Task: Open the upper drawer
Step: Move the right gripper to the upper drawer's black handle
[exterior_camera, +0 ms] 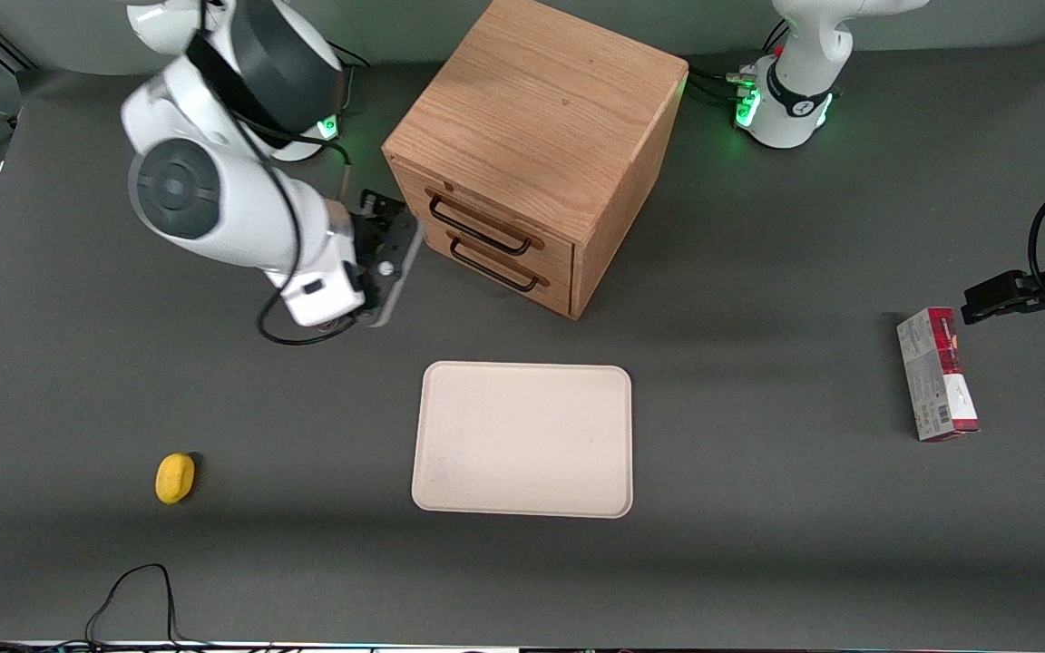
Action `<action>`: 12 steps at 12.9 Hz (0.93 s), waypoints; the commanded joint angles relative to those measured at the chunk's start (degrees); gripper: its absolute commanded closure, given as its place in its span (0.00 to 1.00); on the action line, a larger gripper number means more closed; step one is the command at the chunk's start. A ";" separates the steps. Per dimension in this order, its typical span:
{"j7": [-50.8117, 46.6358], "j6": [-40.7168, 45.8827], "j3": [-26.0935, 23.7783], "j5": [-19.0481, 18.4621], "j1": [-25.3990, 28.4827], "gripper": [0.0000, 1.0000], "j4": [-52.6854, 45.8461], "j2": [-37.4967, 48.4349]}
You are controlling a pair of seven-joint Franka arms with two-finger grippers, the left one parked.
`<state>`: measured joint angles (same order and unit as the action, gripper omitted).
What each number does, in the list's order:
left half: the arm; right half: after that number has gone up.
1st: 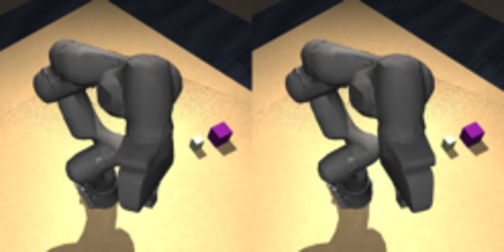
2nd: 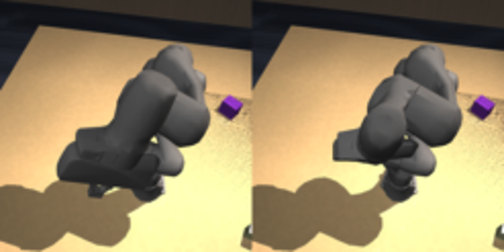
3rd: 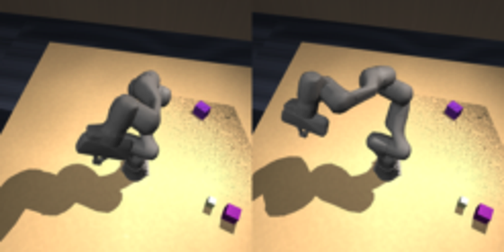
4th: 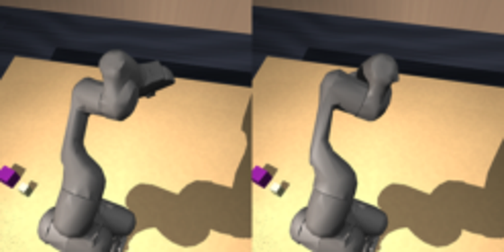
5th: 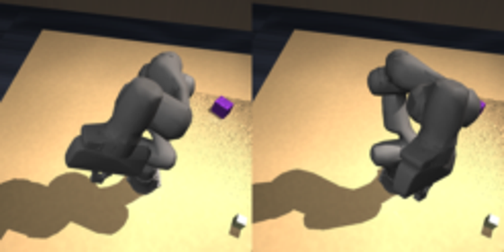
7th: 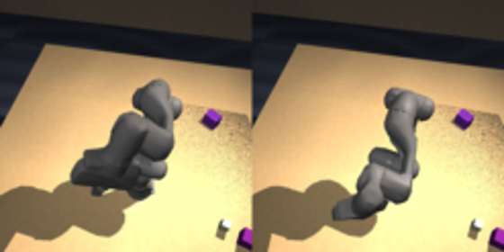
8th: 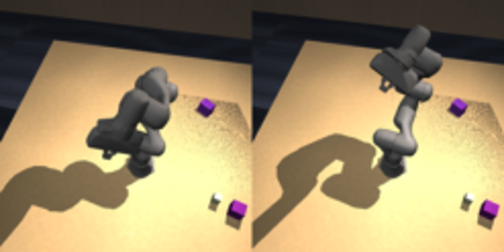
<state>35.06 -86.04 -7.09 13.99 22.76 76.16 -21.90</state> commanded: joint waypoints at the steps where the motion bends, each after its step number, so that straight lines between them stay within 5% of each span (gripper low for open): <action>1: 1.77 1.93 -2.40 4.01 -0.35 0.00 -3.65 -5.60; 12: -2.71 0.62 -2.58 5.69 3.43 0.00 -1.29 -9.30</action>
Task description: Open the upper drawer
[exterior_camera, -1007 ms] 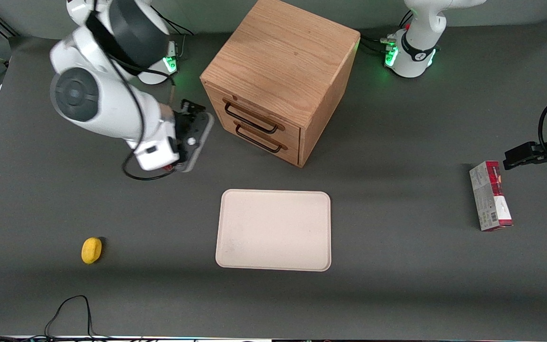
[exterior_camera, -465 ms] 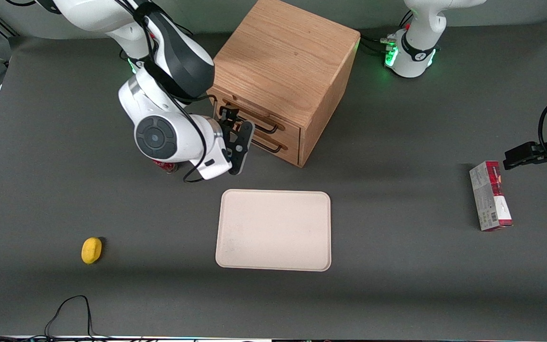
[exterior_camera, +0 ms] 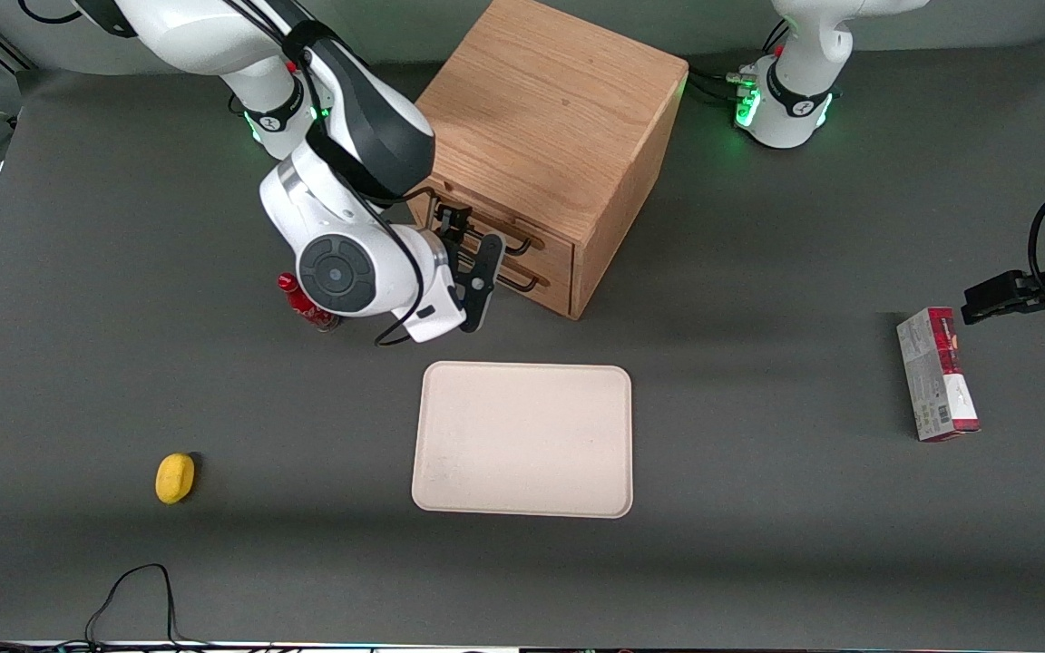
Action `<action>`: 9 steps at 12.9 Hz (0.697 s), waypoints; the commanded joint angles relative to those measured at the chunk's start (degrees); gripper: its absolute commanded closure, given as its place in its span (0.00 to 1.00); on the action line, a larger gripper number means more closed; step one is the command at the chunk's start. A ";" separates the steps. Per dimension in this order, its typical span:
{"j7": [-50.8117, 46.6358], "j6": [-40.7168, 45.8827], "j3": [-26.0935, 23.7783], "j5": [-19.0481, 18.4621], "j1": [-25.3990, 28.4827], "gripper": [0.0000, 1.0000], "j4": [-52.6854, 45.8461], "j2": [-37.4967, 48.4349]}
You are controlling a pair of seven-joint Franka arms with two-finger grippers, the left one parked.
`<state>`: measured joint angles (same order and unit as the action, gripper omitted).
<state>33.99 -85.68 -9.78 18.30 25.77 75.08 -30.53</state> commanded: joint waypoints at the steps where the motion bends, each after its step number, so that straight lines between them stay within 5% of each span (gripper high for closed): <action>1: -1.64 -0.18 0.20 1.39 0.50 0.00 0.24 -0.67; 9: -1.64 -3.87 0.20 1.39 1.38 0.00 4.19 -1.03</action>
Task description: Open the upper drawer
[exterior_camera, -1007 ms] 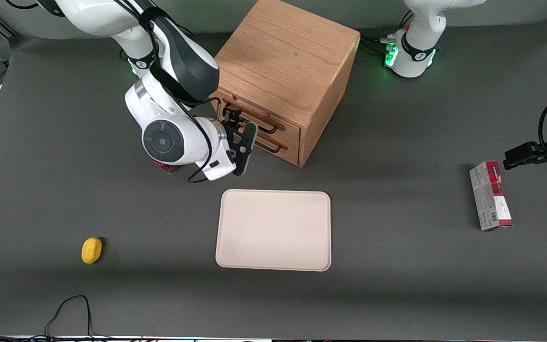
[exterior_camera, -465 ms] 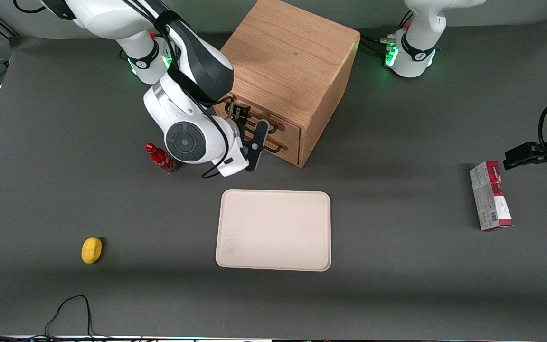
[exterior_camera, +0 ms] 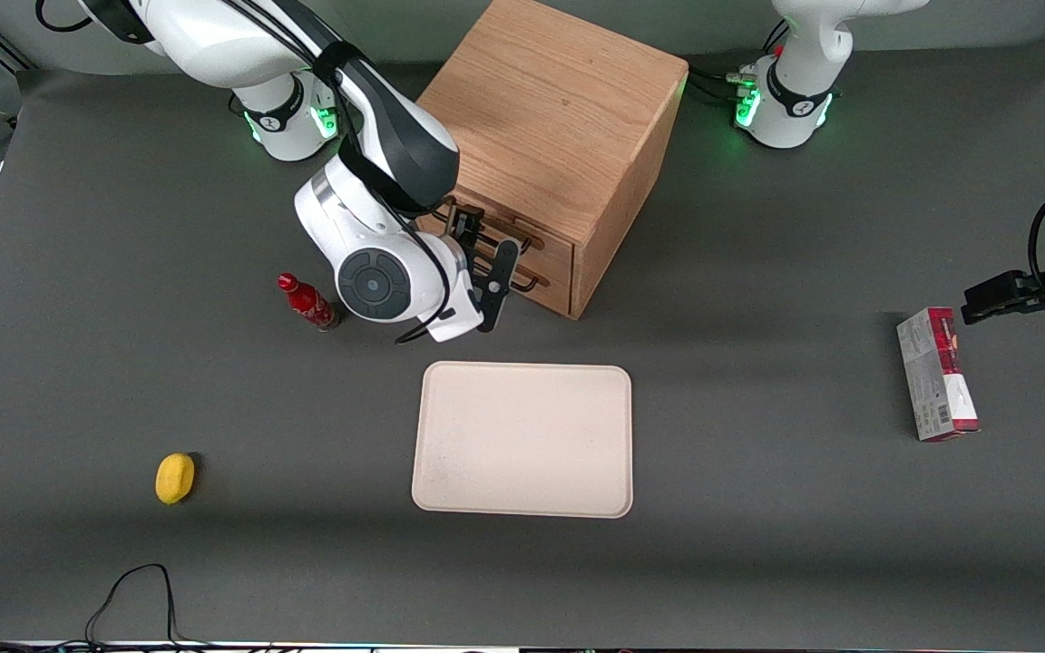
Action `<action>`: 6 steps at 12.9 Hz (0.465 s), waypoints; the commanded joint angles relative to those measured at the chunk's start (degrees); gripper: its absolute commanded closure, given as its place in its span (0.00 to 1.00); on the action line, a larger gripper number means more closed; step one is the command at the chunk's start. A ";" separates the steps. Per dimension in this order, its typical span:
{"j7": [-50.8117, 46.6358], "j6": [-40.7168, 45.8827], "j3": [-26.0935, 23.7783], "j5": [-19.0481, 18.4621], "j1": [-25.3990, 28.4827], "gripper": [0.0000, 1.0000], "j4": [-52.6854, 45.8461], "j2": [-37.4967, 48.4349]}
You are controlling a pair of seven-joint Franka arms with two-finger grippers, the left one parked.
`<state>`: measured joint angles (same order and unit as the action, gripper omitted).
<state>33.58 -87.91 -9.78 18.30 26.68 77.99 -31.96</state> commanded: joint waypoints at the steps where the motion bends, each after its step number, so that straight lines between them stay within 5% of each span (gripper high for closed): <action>1: -1.24 -2.61 0.20 1.38 0.65 0.00 2.07 0.50; 6: -0.97 -4.20 0.54 0.77 0.74 0.00 2.43 0.23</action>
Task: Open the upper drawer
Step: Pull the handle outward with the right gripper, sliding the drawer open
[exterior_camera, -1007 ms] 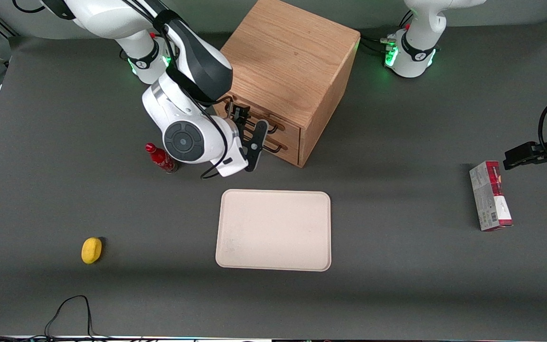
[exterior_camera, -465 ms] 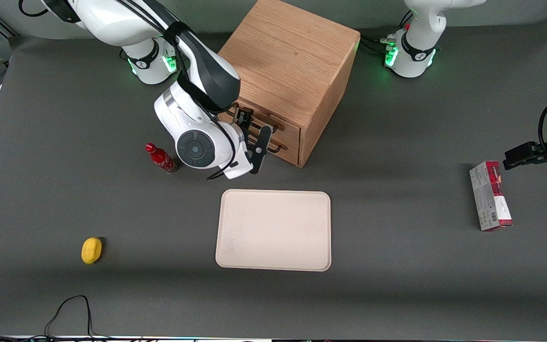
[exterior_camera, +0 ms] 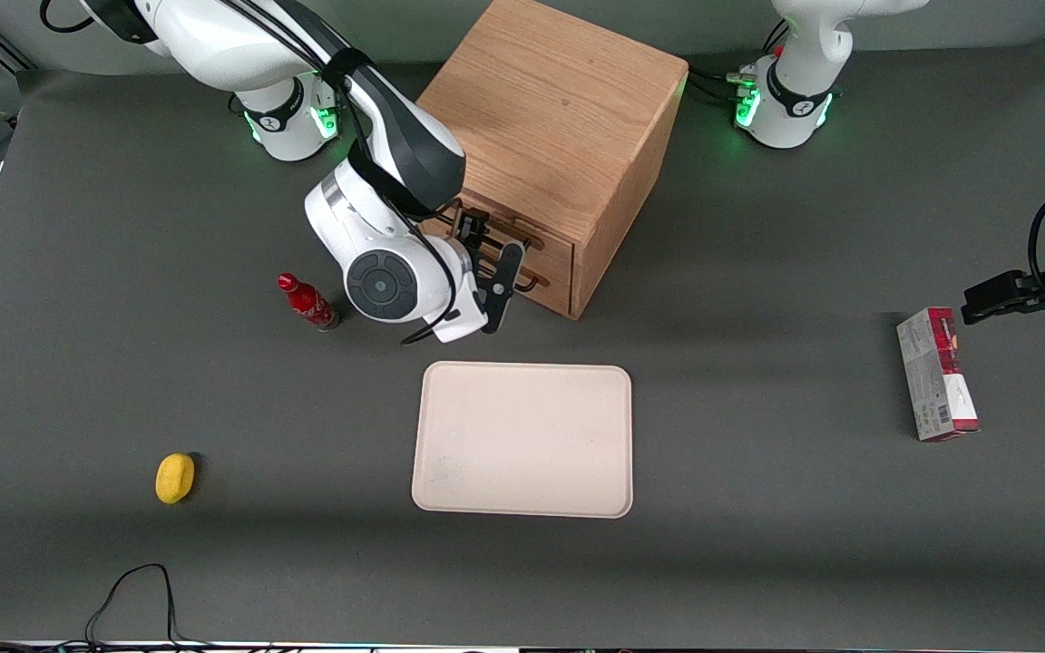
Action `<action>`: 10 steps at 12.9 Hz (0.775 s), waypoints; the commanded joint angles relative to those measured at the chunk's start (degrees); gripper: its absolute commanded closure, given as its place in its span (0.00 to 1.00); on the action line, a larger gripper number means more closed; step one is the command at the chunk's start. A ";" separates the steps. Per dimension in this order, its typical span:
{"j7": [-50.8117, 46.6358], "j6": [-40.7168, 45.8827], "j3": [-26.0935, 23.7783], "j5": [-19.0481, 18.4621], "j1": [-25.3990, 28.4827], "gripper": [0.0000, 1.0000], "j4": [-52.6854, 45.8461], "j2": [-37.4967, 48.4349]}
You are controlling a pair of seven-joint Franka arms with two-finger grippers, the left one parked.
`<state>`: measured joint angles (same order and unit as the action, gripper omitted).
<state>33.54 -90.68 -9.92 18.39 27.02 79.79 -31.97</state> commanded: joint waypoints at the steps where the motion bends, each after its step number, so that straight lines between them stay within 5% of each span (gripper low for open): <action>1: -0.76 -1.43 0.78 0.68 -0.03 0.00 0.45 0.24; 10: 0.04 -2.75 3.42 0.15 -0.83 0.00 -2.35 -1.33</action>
<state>33.54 -93.33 -7.00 18.37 26.15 79.66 -32.01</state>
